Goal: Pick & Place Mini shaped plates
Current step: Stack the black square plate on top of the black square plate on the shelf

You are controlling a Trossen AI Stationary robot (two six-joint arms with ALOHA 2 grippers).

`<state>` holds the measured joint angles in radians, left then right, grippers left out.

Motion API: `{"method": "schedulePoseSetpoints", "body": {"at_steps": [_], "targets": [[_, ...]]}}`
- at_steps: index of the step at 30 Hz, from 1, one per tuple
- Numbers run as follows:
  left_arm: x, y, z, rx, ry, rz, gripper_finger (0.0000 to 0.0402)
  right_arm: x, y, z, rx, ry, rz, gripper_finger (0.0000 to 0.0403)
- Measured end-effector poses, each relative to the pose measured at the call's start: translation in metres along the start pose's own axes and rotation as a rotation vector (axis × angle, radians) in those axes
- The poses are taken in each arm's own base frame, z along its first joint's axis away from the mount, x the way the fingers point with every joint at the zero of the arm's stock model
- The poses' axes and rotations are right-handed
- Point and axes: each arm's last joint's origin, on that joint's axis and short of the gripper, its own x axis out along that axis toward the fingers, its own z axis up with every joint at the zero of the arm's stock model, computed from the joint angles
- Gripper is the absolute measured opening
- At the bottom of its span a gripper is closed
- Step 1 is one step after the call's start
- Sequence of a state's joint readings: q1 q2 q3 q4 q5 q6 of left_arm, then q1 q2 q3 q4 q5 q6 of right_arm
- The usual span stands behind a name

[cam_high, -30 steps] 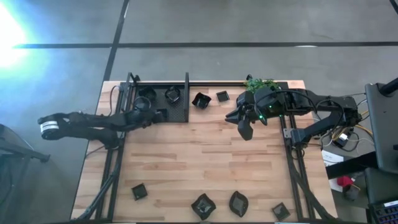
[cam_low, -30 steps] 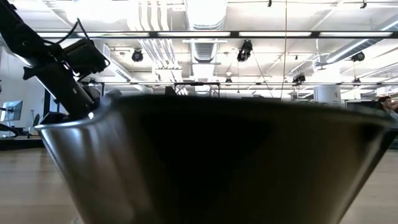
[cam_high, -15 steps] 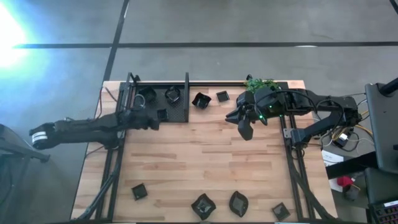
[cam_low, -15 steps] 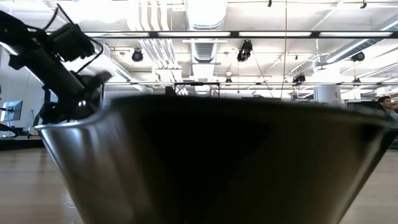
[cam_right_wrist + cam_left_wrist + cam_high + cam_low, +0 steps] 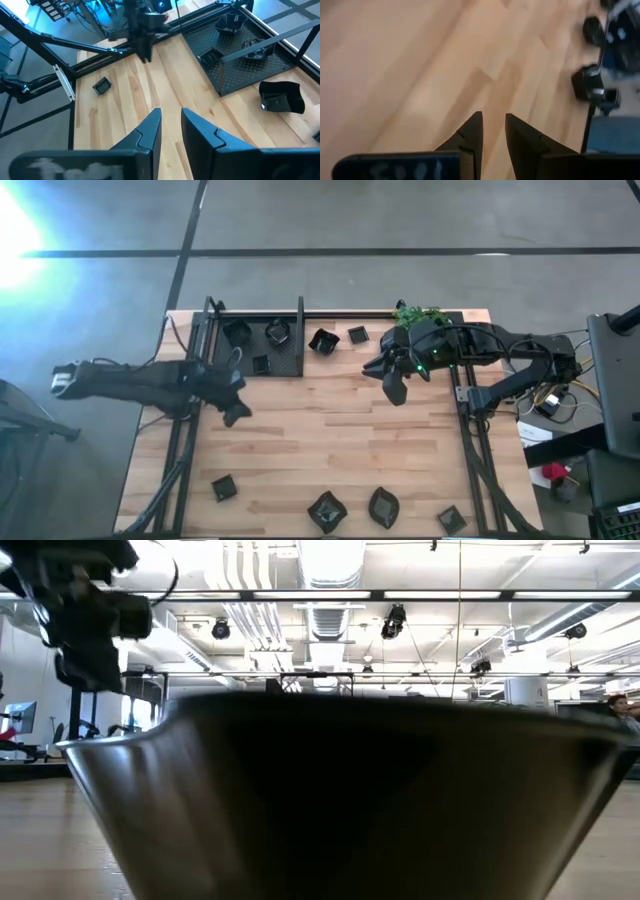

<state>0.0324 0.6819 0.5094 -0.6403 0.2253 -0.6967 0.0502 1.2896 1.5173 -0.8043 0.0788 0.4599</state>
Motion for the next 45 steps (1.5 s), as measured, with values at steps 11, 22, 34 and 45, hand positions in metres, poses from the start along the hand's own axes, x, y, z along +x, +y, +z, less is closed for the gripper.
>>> {"method": "schedulePoseSetpoints", "body": {"at_steps": [11,22,34,45], "targets": [[0.017,-0.046,-0.054,0.099,0.324,-0.013,0.0075,0.0,0.0,0.0,0.0,0.0,0.0,0.0066],[0.041,-0.066,-0.1,0.177,0.503,0.133,0.0075,0.0,0.0,0.0,-0.003,0.0,0.0,0.0069],[0.071,-0.074,-0.113,0.223,0.531,0.167,0.0075,0.0,0.0,0.0,-0.008,0.004,-0.001,0.0067],[0.081,-0.074,-0.119,0.222,0.564,0.17,0.0075,0.0,0.0,-0.001,-0.008,0.008,-0.004,0.007]]}}
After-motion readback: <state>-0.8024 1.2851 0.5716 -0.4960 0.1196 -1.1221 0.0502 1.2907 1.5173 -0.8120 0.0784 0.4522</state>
